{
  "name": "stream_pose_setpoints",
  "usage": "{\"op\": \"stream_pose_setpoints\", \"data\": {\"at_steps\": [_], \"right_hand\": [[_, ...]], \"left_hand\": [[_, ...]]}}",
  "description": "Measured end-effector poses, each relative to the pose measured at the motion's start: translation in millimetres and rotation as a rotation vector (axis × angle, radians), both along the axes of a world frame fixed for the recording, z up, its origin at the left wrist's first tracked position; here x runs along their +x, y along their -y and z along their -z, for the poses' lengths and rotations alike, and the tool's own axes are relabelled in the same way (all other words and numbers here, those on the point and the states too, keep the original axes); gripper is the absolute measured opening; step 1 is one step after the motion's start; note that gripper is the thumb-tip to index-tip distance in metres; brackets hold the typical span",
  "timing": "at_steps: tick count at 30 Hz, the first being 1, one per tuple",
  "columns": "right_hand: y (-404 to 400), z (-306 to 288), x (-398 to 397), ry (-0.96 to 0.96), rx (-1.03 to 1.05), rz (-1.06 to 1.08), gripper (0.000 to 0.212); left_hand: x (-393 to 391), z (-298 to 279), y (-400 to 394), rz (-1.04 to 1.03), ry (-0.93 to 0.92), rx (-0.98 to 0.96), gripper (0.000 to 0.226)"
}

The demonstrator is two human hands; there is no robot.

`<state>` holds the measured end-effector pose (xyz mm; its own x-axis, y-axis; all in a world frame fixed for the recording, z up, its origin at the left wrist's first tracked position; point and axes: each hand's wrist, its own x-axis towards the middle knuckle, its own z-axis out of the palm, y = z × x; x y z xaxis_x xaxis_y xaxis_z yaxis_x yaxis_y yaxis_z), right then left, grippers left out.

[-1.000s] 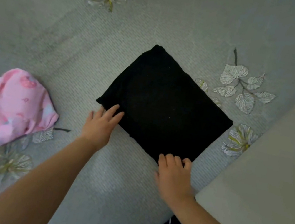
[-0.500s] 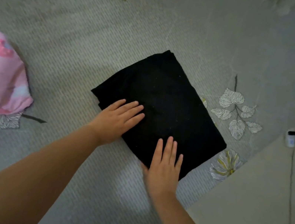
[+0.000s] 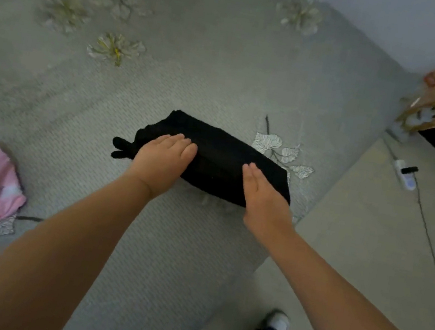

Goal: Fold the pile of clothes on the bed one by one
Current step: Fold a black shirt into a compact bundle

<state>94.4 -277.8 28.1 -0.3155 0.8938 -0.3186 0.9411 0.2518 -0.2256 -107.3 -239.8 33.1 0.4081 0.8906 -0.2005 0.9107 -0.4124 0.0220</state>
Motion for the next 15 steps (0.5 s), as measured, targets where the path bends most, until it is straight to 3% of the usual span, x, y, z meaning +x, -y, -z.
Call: {"op": "stream_pose_setpoints", "data": {"at_steps": [7,15], "right_hand": [[-46,-124,155,-0.016,0.211,0.149,0.075],[-80,-279,379,0.099,0.56,0.291,0.07]], "left_hand": [[161,-127,-54,0.135,-0.141,0.3,0.063],[394,-279,-105,0.224,0.016,0.535,0.06]]}}
